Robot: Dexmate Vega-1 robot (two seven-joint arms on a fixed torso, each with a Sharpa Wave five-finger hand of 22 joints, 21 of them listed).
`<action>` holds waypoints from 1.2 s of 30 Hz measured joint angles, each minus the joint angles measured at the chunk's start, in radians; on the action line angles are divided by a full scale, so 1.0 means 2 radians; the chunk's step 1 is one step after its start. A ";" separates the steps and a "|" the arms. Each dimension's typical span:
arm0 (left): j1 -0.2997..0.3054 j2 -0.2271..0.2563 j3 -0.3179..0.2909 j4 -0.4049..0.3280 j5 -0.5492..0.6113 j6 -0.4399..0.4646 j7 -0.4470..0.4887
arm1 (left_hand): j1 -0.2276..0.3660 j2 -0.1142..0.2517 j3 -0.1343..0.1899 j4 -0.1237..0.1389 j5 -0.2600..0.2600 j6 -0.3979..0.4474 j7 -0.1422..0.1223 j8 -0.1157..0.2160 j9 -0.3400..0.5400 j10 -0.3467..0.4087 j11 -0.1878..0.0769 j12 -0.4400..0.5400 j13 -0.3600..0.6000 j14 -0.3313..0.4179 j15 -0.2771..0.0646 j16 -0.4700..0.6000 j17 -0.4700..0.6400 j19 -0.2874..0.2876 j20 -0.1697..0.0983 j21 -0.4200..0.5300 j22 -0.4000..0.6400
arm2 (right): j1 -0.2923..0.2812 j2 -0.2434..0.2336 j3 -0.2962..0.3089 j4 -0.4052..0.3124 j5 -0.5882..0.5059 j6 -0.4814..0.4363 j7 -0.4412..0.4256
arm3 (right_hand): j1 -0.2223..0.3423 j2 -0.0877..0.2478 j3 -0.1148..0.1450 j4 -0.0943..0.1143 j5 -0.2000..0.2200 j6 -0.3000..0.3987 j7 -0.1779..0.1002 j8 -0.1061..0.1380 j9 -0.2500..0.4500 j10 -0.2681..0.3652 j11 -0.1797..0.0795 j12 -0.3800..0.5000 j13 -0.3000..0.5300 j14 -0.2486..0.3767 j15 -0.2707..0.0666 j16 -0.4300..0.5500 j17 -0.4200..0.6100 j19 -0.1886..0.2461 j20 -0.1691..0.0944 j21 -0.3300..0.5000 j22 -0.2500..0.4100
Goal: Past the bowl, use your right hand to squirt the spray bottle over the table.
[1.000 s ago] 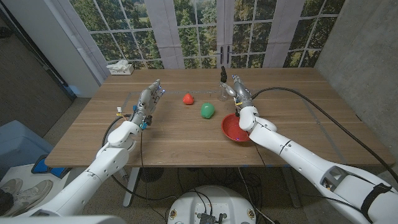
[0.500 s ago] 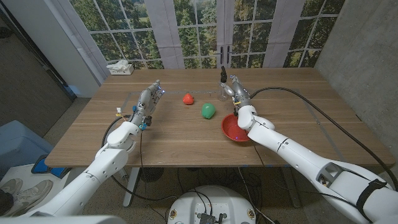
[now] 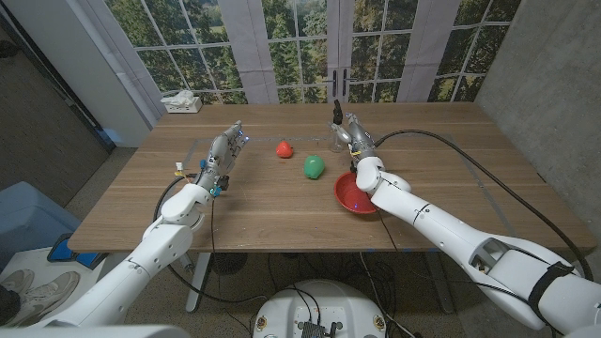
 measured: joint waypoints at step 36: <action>-0.008 0.001 0.000 0.008 -0.005 0.005 -0.007 | 0.000 0.000 -0.002 -0.002 0.000 0.002 0.002 0.002 0.001 0.000 0.000 0.000 0.001 0.000 0.000 0.000 0.000 0.000 0.000 0.000 0.000 | 0.028 0.021 -0.024 0.054 -0.007 0.022 -0.008 | 0.058 -0.028 0.001 -0.029 0.004 -0.051 0.014 0.006 0.003 -0.023 0.018 0.004 0.004 0.001 0.018 0.003 0.000 0.020 0.010 -0.014 0.002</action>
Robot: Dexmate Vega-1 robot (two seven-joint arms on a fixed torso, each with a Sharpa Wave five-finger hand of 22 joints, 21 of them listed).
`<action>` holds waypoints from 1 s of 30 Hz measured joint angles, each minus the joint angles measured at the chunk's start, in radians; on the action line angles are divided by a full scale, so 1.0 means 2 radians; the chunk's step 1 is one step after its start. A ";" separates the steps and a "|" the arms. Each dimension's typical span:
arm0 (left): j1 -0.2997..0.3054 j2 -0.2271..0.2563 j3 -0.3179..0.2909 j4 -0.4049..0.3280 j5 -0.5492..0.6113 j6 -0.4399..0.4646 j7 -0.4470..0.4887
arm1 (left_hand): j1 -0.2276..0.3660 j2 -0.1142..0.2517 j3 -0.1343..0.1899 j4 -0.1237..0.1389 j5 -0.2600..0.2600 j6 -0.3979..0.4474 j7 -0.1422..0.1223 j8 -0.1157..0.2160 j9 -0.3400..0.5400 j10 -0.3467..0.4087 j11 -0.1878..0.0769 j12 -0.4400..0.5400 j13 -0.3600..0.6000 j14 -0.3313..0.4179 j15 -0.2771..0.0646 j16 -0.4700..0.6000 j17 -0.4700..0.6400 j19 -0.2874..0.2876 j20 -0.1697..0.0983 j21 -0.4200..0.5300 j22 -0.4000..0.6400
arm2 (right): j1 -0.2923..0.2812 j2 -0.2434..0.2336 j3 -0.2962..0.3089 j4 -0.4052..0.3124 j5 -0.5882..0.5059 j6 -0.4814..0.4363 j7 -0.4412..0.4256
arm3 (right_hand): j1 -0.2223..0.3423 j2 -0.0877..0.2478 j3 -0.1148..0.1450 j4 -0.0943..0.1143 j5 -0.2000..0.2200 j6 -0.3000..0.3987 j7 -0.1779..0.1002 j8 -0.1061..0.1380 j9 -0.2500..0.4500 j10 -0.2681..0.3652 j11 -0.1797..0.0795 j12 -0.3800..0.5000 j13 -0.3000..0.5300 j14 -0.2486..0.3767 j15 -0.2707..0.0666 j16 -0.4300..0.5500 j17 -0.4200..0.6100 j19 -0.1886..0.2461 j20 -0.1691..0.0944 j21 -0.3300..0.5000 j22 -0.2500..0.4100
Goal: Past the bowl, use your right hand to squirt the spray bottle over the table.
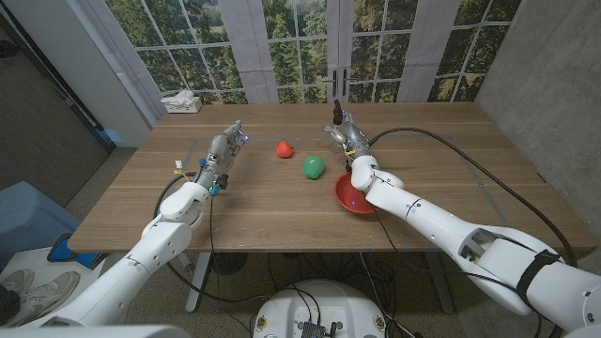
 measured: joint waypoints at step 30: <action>0.003 0.005 -0.002 -0.003 -0.004 0.005 -0.006 | 0.000 0.000 -0.002 -0.002 0.000 0.012 0.008 0.002 0.000 0.007 0.004 0.000 0.002 0.002 -0.002 0.000 0.000 0.003 -0.003 0.000 0.000 | 0.006 0.019 0.021 0.029 0.046 0.052 0.023 | 0.116 0.005 0.037 -0.001 -0.002 -0.001 -0.010 0.006 0.001 0.002 0.002 0.008 0.005 0.038 -0.011 0.017 0.002 0.051 0.001 -0.004 0.000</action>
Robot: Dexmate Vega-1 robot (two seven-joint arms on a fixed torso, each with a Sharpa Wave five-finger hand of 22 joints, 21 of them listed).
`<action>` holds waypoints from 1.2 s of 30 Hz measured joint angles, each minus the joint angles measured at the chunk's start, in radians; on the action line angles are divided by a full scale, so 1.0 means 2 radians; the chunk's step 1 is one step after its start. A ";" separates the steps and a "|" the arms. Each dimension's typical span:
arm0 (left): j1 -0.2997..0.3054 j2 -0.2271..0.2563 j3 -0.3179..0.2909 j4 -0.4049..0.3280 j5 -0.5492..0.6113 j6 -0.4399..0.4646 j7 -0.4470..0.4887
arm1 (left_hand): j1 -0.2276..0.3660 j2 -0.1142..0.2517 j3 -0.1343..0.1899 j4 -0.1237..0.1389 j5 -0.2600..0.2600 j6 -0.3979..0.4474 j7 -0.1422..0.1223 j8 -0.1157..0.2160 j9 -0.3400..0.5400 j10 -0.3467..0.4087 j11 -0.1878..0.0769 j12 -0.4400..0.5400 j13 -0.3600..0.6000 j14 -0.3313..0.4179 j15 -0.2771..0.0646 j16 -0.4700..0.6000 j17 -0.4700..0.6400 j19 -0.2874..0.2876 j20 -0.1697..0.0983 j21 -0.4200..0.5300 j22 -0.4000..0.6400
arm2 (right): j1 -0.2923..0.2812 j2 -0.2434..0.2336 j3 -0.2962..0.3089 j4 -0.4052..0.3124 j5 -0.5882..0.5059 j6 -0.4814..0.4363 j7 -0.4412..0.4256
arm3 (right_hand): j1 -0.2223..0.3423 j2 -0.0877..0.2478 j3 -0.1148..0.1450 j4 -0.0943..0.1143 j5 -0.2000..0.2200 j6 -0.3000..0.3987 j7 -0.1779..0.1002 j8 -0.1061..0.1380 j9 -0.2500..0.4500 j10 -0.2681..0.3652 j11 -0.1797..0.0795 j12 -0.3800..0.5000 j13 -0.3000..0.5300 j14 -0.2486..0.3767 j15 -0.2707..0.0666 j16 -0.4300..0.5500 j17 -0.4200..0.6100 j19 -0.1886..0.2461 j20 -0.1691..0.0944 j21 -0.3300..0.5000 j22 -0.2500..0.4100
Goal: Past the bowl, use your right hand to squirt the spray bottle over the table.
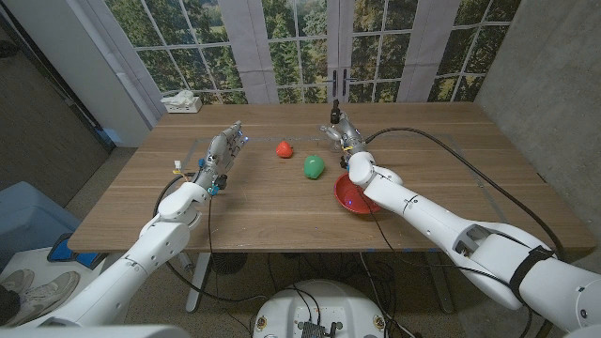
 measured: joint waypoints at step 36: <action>-0.009 0.002 0.002 0.010 -0.006 0.004 -0.017 | 0.000 0.000 0.000 -0.004 0.000 0.012 -0.004 0.001 0.000 0.006 -0.001 0.000 0.000 0.005 -0.001 0.000 0.000 0.010 0.003 0.000 0.003 | 0.020 0.041 0.013 0.089 0.031 0.093 -0.040 | 0.111 0.062 0.014 0.014 0.002 0.145 -0.098 0.046 0.001 0.070 -0.072 0.029 0.007 0.064 -0.037 0.072 0.063 0.055 -0.053 0.009 0.009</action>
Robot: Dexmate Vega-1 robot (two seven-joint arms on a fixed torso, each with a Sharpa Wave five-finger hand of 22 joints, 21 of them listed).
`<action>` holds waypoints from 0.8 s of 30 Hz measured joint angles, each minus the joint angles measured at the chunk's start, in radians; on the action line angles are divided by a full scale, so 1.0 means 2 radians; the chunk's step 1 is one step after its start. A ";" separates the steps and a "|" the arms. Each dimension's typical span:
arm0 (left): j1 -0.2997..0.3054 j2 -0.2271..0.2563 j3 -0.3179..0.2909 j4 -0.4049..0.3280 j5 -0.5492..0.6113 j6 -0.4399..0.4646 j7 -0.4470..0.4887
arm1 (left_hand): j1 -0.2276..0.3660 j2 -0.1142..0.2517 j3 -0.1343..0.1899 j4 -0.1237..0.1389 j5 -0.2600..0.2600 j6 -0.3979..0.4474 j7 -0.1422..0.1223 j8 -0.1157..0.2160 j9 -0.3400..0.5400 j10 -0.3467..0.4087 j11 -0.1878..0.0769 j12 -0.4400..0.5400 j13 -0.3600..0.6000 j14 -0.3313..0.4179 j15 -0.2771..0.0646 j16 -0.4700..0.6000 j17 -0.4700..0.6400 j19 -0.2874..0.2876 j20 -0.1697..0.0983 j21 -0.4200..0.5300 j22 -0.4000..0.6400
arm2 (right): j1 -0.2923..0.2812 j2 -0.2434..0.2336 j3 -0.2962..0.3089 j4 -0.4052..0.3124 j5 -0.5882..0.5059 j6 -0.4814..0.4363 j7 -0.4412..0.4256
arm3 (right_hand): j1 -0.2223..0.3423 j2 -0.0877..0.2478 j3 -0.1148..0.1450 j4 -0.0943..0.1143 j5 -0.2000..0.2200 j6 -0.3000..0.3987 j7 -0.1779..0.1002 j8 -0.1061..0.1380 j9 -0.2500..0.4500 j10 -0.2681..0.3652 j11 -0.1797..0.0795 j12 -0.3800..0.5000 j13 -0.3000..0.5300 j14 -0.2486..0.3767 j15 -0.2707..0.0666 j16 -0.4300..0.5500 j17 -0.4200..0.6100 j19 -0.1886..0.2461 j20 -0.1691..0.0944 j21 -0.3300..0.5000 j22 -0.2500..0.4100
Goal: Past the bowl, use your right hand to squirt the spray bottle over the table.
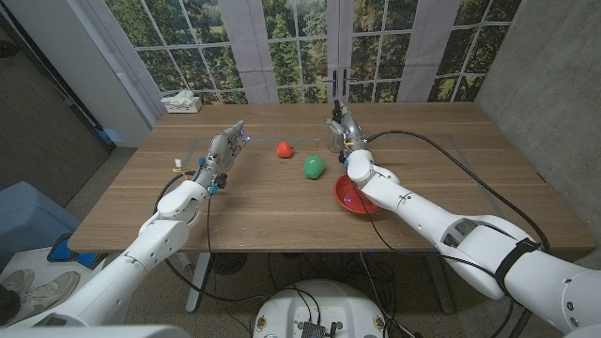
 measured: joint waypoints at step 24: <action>-0.009 -0.002 0.002 0.011 -0.002 0.003 -0.006 | 0.000 0.000 0.000 0.000 0.000 0.000 0.000 0.000 0.000 0.000 0.000 0.000 0.000 0.003 0.003 0.000 0.000 0.003 -0.003 0.000 0.000 | 0.010 0.025 -0.003 0.053 -0.006 0.043 -0.060 | 0.044 0.006 0.022 0.022 -0.004 0.183 -0.004 0.048 0.020 0.085 -0.025 0.038 0.018 0.105 -0.003 0.119 0.104 0.049 -0.016 0.052 0.013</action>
